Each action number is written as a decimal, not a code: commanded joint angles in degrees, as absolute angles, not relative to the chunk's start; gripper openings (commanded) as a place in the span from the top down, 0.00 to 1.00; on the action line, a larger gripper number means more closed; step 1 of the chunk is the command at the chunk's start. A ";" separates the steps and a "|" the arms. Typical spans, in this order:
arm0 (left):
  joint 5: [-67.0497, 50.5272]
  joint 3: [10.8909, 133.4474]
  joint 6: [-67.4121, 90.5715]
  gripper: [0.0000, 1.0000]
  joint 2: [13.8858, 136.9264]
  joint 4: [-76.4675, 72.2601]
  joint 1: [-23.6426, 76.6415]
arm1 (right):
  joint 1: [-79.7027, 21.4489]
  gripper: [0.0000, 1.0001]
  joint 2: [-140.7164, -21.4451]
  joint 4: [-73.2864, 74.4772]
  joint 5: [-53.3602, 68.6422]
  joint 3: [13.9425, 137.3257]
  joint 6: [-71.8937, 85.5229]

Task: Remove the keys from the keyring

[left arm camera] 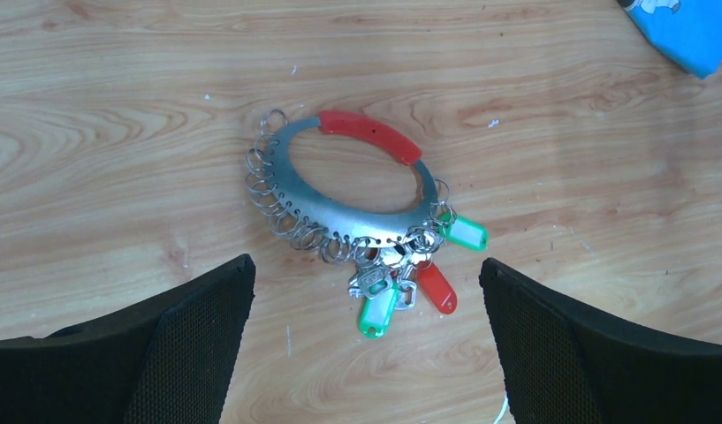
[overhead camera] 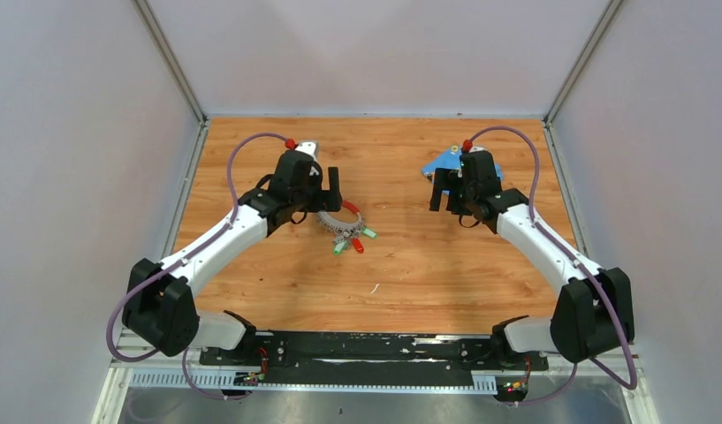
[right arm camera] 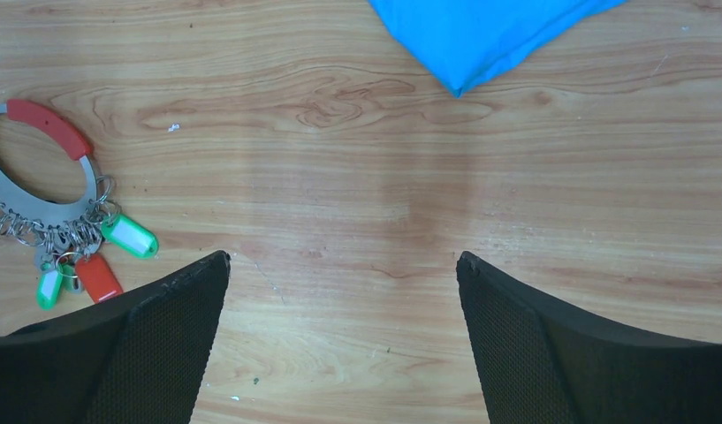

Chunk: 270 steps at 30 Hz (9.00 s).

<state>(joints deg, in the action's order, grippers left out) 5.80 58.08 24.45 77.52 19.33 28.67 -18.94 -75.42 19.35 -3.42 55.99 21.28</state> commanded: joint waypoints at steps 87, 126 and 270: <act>-17.23 43.51 76.18 0.27 85.25 1.46 16.60 | -62.66 0.99 -99.60 -19.95 -24.58 59.38 -3.66; -44.11 61.66 55.58 1.00 80.45 5.37 18.16 | -37.82 0.05 -44.85 -7.73 13.21 38.15 17.19; -40.52 87.80 61.28 1.00 75.09 8.17 38.23 | -48.52 0.65 -35.82 -19.59 20.94 38.78 3.66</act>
